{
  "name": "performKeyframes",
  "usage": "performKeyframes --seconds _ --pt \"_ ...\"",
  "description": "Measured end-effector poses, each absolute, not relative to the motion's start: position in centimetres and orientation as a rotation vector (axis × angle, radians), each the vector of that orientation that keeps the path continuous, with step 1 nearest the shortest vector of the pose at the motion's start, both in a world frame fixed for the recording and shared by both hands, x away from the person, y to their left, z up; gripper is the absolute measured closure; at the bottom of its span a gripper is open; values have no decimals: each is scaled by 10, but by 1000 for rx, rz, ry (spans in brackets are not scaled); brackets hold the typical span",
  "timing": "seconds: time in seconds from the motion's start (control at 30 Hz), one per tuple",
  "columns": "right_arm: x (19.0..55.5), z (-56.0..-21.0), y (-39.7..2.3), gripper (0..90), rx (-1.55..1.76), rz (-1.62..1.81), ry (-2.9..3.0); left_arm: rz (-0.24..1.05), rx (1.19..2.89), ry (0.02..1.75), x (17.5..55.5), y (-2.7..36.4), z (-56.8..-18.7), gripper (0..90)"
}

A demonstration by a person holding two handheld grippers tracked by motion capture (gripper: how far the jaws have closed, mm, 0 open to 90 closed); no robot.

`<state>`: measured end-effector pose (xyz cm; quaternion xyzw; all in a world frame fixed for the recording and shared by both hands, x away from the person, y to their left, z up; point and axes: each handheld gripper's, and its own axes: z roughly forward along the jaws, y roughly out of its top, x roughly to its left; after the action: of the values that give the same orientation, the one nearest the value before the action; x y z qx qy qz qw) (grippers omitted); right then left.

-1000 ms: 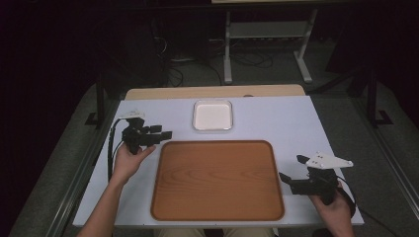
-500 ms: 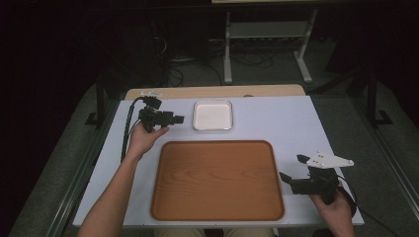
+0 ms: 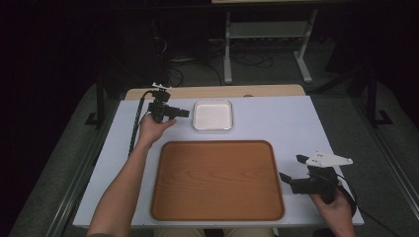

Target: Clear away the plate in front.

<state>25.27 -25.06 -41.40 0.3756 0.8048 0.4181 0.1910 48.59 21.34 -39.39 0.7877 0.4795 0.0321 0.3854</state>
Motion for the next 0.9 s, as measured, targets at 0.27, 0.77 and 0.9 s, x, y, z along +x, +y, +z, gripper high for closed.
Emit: performKeyframes --seconds 0.27,0.77,0.9 --pt "253 -413 -252 133 1061 1170 2251 16 1976 1284 497 201 -416 481" --pt "251 -411 -254 133 1066 1171 2244 3 2038 1363 512 180 -432 582" --pt "251 -411 -256 134 1060 1172 2240 -20 2039 1394 514 180 -438 610"
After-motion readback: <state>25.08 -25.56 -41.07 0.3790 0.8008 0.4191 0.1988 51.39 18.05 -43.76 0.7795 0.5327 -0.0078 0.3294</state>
